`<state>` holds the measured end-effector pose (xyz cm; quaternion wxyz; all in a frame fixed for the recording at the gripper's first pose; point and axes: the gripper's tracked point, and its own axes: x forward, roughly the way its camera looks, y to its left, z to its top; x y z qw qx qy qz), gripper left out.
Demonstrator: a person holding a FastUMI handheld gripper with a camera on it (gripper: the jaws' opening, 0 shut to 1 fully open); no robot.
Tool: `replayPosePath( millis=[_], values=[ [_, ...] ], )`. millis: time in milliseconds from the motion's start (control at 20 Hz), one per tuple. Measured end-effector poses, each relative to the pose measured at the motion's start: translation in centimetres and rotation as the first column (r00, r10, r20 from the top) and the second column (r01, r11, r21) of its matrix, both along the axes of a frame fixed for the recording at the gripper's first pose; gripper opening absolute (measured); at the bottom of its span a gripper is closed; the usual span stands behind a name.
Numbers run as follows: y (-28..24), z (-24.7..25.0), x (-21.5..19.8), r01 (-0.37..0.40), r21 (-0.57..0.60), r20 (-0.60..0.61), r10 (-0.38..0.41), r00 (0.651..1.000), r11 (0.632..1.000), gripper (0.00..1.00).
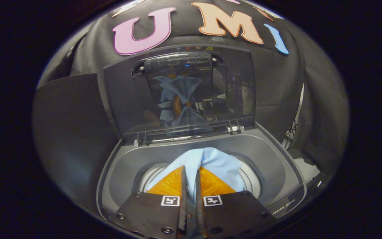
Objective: Put the clothes into the washing machine and then close the washing machine lid.
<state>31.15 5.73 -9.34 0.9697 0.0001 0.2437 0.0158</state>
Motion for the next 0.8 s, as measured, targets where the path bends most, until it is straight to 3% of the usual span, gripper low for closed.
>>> replayPosePath(
  millis=[50,150,300,600,800],
  values=[
    [0.0,-0.1,-0.1,0.0,-0.003,-0.002,0.0,1.0,1.0,0.11],
    [0.2,0.2,0.0,-0.012,-0.012,0.005,0.012,1.0,1.0,0.22],
    [0.6,1.2,0.0,-0.036,-0.066,0.032,0.038,0.999,0.997,0.2],
    [1.6,1.9,-0.3,-0.058,-0.11,0.045,0.063,0.997,0.992,0.68],
    [0.9,1.4,-0.3,-0.032,-0.099,0.022,0.034,0.999,0.995,1.0]
  ],
)
